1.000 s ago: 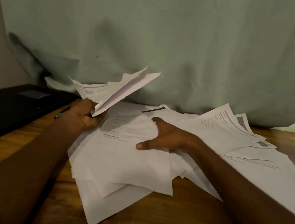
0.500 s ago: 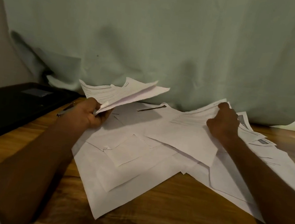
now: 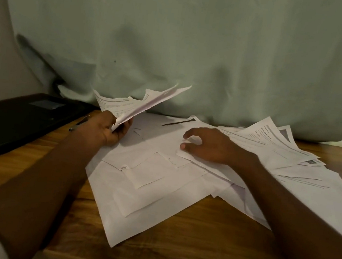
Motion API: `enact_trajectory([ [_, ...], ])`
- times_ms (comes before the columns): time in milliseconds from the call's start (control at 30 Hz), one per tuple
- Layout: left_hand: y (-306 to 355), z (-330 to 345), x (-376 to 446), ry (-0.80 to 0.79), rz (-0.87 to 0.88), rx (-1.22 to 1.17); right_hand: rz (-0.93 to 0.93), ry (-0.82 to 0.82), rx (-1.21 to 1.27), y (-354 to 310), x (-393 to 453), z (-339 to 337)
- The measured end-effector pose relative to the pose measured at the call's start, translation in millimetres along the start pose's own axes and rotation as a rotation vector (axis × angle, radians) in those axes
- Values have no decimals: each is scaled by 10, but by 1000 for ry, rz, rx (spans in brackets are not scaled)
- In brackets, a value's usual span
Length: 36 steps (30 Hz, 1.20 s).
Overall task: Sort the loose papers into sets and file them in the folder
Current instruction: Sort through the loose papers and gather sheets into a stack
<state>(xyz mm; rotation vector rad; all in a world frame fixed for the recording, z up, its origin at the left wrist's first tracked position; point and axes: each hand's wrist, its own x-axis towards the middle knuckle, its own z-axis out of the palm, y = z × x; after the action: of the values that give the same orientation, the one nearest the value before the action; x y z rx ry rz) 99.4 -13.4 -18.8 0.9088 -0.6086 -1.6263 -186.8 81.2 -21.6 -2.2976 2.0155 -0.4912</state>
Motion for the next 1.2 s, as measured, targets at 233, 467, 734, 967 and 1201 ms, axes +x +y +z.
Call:
enact_trajectory([
  [233,-152,168,-101,-41,-22,10,119,53,-235,281,-98,-114],
  [467,-131,168,-79,-48,-26,-75,62,-243,105,-247,-232,120],
  [734,-28,118,-47,-138,-10,-178,-36,338,434,-243,-143,38],
  [967,23,40,-43,-289,-48,-303,22,730,1296,-47,-247,-470],
  [1201,-92,146,-112,-255,-50,-226,84,771,1408,-37,-296,-561],
])
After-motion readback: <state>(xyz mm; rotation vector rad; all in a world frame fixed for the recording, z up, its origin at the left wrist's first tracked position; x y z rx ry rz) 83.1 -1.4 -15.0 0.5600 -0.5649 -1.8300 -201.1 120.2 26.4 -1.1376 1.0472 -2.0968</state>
